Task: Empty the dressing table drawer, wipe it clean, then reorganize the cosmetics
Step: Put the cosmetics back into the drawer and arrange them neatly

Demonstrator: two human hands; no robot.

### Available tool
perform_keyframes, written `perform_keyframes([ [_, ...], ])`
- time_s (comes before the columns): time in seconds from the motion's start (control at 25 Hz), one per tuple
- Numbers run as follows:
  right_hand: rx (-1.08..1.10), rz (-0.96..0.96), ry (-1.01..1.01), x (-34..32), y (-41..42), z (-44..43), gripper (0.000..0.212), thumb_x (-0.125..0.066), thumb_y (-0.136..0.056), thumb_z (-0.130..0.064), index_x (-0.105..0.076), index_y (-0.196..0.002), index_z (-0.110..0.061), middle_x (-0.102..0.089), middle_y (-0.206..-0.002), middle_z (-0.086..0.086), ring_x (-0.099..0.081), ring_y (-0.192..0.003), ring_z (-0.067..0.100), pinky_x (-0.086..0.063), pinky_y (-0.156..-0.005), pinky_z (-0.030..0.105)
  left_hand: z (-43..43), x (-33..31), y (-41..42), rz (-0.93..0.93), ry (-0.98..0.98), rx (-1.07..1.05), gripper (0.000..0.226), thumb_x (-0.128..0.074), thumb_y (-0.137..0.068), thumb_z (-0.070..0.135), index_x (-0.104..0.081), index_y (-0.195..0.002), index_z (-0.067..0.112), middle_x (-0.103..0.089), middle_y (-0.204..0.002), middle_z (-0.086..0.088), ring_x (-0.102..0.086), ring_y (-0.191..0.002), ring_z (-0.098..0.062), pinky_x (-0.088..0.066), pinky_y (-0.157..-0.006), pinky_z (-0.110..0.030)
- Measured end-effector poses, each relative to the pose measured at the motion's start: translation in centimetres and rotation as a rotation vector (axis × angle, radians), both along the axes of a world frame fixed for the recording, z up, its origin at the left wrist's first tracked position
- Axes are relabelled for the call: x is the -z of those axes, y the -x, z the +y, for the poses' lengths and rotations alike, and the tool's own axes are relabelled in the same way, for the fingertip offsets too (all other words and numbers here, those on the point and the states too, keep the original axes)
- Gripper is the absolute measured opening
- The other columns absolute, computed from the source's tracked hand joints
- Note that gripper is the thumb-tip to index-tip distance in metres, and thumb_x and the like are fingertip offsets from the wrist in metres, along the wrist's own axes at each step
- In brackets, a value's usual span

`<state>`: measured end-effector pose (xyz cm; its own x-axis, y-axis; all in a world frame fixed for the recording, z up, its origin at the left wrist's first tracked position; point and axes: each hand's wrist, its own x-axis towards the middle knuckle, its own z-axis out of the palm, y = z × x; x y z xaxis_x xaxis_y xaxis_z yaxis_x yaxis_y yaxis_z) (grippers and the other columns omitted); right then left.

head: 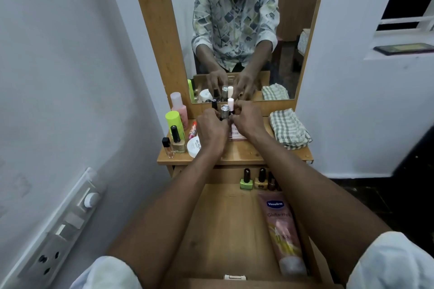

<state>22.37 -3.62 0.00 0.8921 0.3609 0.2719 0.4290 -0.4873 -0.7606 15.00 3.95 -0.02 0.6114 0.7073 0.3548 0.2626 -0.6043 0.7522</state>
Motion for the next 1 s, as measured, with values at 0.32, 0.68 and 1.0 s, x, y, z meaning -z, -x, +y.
perform_keyframes([
  [0.32, -0.036, 0.053, -0.126, -2.3, 2.5, -3.1, 0.006, -0.072, -0.082, -0.014, -0.072, -0.087, -0.011, -0.067, -0.072, -0.002, -0.060, -0.064, 0.012, -0.045, -0.054, 0.027, -0.7, -1.5, 3.7, -0.075, 0.185, 0.151, 0.014, -0.078, -0.075, 0.028, -0.070, -0.079, 0.016, -0.069, -0.069, 0.006, -0.061, -0.059, -0.004, -0.048, -0.053, -0.025],
  [0.68, -0.185, 0.398, -0.148, -0.4, 10.4, -10.8, 0.008, -0.075, -0.084, -0.012, -0.071, -0.090, -0.007, -0.074, -0.078, 0.010, -0.065, -0.056, 0.012, -0.051, -0.053, 0.027, -1.2, 2.2, 13.1, 0.146, 0.984, 0.624, 0.021, -0.068, -0.090, 0.011, -0.067, -0.108, 0.001, -0.072, -0.096, -0.017, -0.070, -0.075, -0.023, -0.060, -0.064, -0.029],
  [1.0, -0.165, 0.533, -0.248, 3.0, 12.8, -11.0, 0.008, -0.073, -0.084, -0.003, -0.068, -0.091, -0.006, -0.063, -0.082, 0.013, -0.066, -0.072, 0.023, -0.062, -0.065, 0.037, -0.9, 4.3, 14.1, 0.066, 1.207, 0.499, 0.016, -0.056, -0.091, -0.004, -0.067, -0.104, -0.004, -0.066, -0.083, -0.012, -0.061, -0.064, -0.014, -0.055, -0.054, -0.018],
])
